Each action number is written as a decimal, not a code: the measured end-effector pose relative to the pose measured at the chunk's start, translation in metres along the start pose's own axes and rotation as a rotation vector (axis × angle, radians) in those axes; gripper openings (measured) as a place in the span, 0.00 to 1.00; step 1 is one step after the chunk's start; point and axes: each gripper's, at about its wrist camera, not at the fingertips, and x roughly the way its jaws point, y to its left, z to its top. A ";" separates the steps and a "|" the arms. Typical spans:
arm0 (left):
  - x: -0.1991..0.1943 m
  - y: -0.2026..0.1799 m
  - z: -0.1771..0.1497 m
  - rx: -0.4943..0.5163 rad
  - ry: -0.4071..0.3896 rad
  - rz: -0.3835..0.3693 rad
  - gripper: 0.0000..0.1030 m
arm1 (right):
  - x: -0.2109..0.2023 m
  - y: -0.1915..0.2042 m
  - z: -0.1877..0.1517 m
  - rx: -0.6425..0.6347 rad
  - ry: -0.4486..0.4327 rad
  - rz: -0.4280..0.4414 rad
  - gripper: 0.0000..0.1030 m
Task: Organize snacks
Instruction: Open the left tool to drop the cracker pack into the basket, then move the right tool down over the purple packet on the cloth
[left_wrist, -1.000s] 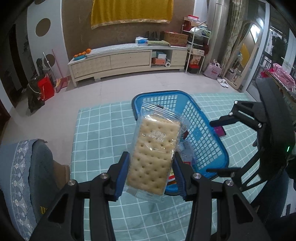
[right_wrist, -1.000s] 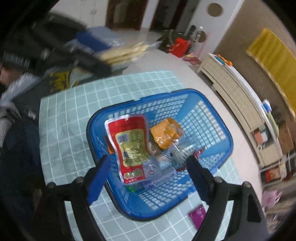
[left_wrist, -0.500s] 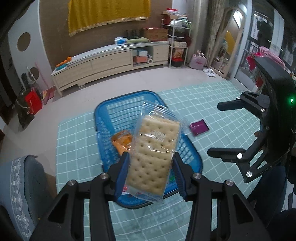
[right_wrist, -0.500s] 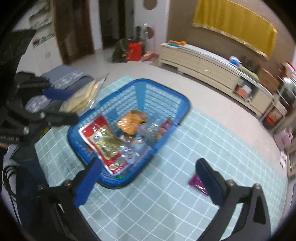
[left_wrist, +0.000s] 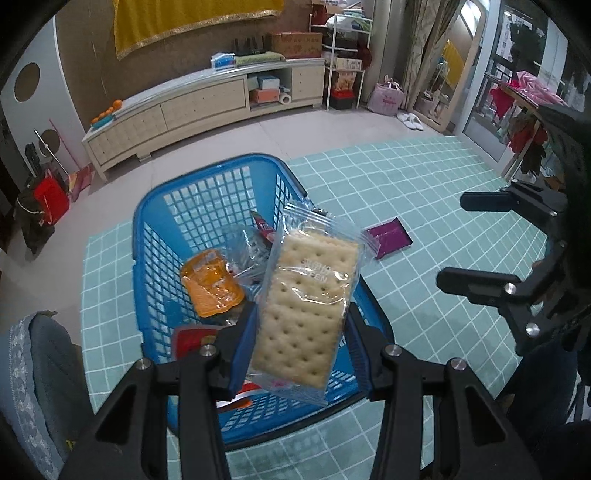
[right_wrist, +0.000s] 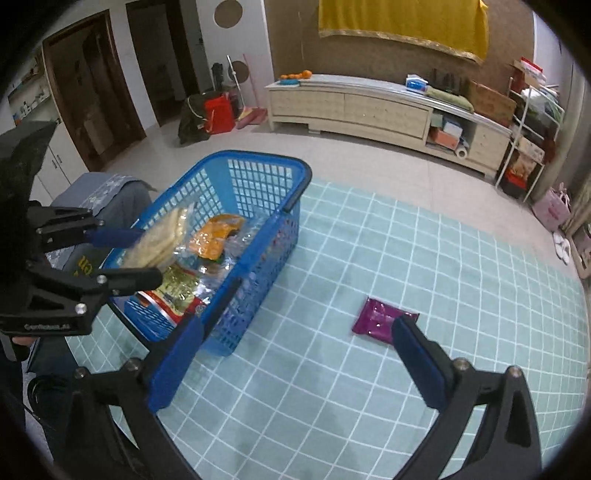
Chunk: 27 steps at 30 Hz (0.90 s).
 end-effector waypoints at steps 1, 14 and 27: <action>0.001 -0.001 0.000 -0.003 0.003 -0.003 0.43 | 0.000 -0.001 -0.001 0.001 0.001 -0.001 1.00; 0.016 -0.003 -0.003 -0.032 0.030 -0.010 0.43 | -0.003 -0.009 -0.005 0.005 0.000 -0.011 1.00; 0.014 0.001 -0.002 -0.070 0.034 0.001 0.56 | -0.013 -0.021 -0.007 0.036 0.001 -0.020 1.00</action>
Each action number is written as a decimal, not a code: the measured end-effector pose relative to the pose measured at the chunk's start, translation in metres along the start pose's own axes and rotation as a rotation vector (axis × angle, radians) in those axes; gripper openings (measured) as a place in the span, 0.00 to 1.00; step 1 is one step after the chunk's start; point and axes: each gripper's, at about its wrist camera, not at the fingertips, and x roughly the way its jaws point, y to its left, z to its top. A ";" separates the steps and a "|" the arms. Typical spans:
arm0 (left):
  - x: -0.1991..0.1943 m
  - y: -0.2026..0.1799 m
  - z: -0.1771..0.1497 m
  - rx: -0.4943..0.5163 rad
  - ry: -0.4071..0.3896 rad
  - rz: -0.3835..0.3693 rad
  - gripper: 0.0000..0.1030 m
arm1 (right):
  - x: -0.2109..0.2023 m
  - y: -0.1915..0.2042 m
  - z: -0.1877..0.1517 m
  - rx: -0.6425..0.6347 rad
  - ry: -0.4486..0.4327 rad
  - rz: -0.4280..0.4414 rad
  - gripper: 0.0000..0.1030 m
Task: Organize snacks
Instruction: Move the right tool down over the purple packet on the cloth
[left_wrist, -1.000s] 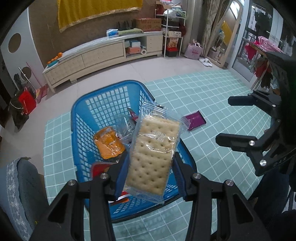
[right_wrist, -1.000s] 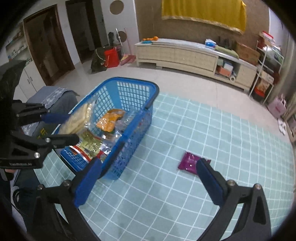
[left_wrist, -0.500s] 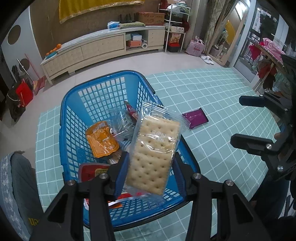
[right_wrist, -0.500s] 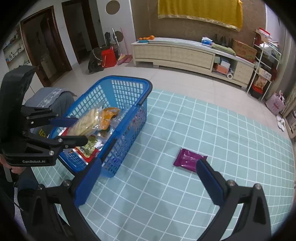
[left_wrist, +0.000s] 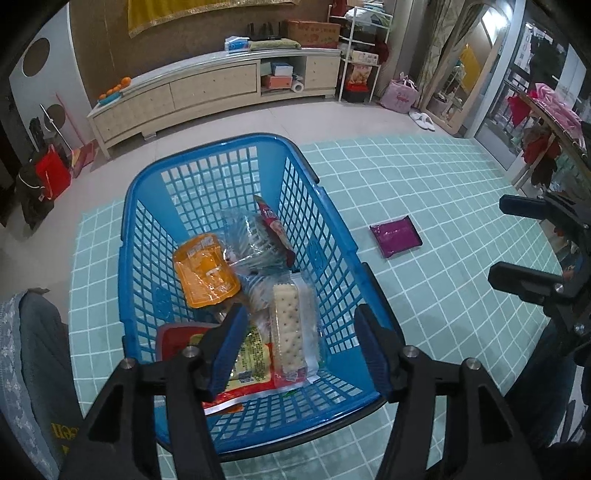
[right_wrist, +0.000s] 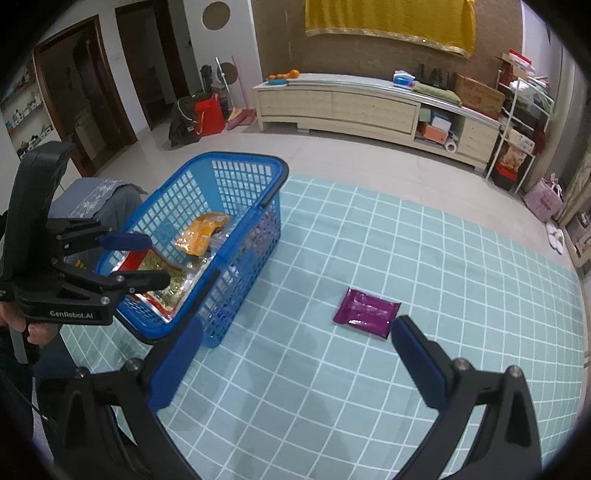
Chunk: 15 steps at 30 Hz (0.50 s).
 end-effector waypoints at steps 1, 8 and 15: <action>-0.002 0.000 0.000 0.000 -0.002 0.000 0.56 | 0.000 -0.001 0.000 0.005 0.000 0.001 1.00; -0.011 -0.001 0.006 -0.008 -0.021 0.000 0.56 | -0.003 -0.012 0.004 0.056 0.013 0.004 1.00; -0.019 -0.002 0.017 -0.007 -0.035 0.044 0.63 | -0.004 -0.024 0.014 0.078 0.030 -0.015 1.00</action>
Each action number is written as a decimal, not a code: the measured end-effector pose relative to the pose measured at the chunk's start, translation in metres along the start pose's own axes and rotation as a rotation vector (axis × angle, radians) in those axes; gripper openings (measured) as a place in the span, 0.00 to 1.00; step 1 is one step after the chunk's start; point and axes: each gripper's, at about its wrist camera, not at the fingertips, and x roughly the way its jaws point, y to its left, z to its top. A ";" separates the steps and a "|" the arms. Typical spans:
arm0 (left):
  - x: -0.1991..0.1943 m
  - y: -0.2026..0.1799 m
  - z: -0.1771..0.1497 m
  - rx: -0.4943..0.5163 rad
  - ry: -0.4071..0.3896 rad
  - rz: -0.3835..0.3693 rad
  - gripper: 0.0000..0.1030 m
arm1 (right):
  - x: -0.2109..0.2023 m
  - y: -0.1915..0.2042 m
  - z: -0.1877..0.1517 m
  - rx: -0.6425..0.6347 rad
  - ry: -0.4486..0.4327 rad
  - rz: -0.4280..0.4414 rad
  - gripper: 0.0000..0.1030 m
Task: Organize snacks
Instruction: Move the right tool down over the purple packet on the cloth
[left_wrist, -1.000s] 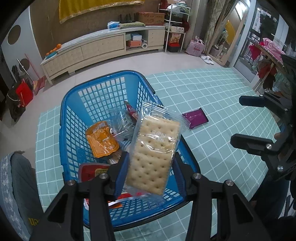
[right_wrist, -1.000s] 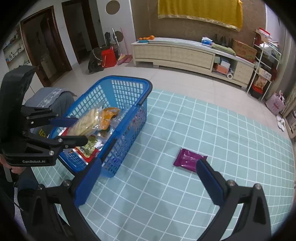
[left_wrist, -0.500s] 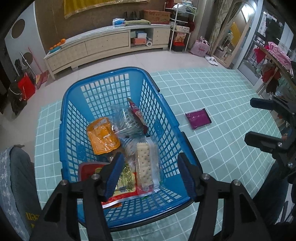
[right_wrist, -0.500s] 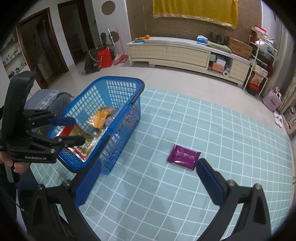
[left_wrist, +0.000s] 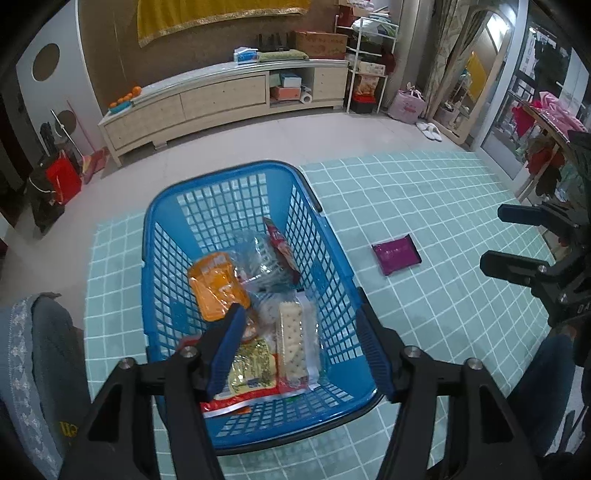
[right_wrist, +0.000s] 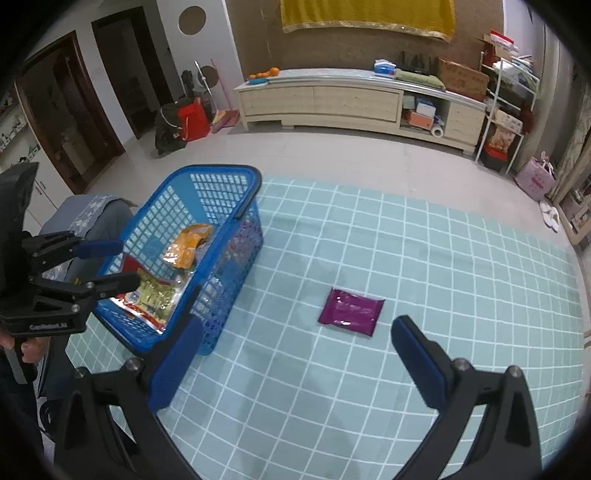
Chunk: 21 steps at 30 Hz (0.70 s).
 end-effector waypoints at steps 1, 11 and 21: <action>-0.001 0.000 0.003 0.000 -0.006 0.007 0.64 | 0.001 -0.003 0.002 0.008 0.009 0.001 1.00; 0.016 0.013 0.026 -0.088 0.046 0.030 0.82 | 0.043 -0.041 0.019 0.192 0.164 0.039 1.00; 0.052 0.046 0.040 -0.223 0.152 0.100 1.00 | 0.100 -0.062 0.023 0.278 0.285 0.021 1.00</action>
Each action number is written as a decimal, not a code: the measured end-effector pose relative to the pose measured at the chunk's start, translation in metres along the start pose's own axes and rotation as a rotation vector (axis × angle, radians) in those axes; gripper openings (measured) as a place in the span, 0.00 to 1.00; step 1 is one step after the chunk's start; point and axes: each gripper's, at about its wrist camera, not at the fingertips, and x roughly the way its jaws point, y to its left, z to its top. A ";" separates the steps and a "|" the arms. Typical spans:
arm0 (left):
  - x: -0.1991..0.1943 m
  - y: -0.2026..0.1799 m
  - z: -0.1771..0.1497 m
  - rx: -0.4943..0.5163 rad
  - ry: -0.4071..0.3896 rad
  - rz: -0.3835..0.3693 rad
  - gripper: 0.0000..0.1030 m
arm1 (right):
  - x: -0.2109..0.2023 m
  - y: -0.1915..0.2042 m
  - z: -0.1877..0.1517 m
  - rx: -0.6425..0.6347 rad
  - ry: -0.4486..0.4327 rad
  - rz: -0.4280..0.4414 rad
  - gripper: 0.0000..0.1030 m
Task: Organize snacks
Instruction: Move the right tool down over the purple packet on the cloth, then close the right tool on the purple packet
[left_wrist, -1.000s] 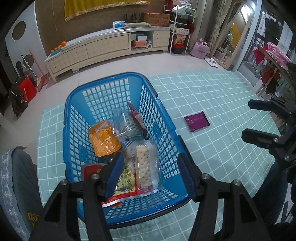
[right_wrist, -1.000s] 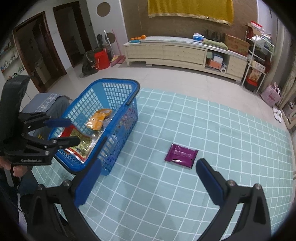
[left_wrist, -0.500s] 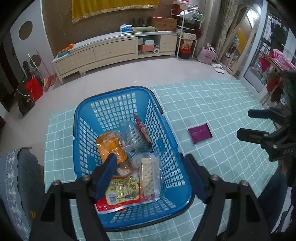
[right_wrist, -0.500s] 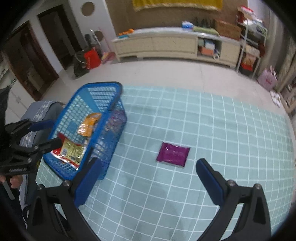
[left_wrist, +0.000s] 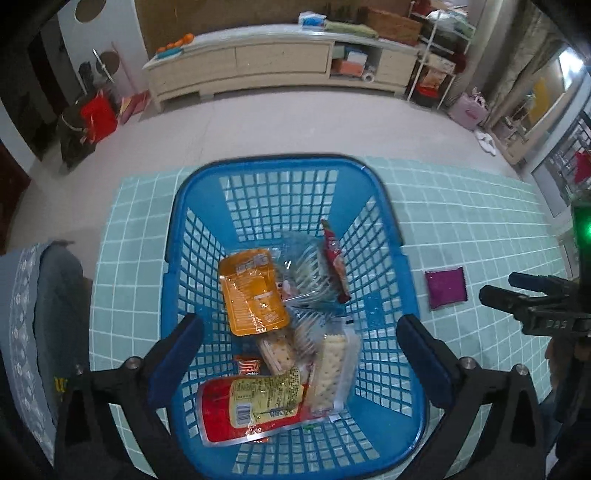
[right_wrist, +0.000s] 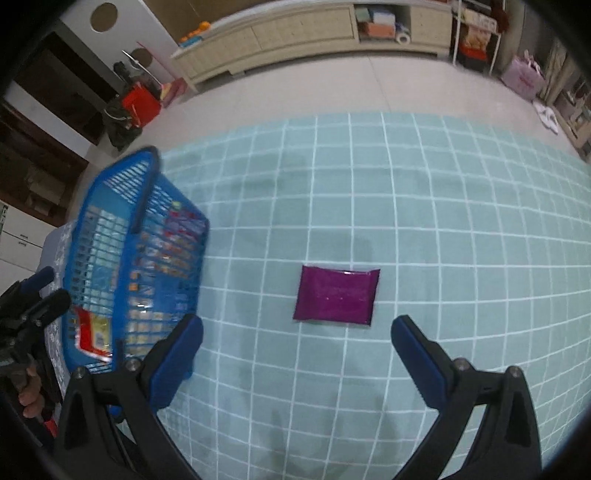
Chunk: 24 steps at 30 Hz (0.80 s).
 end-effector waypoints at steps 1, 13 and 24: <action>0.004 0.000 0.001 0.001 0.009 0.012 1.00 | 0.008 -0.002 0.001 0.006 0.010 -0.002 1.00; 0.025 -0.003 0.014 0.014 0.040 0.095 1.00 | 0.070 -0.004 0.010 -0.019 0.080 -0.093 0.97; 0.026 -0.006 0.018 0.023 0.031 0.089 1.00 | 0.080 -0.007 0.008 -0.015 0.082 -0.171 0.85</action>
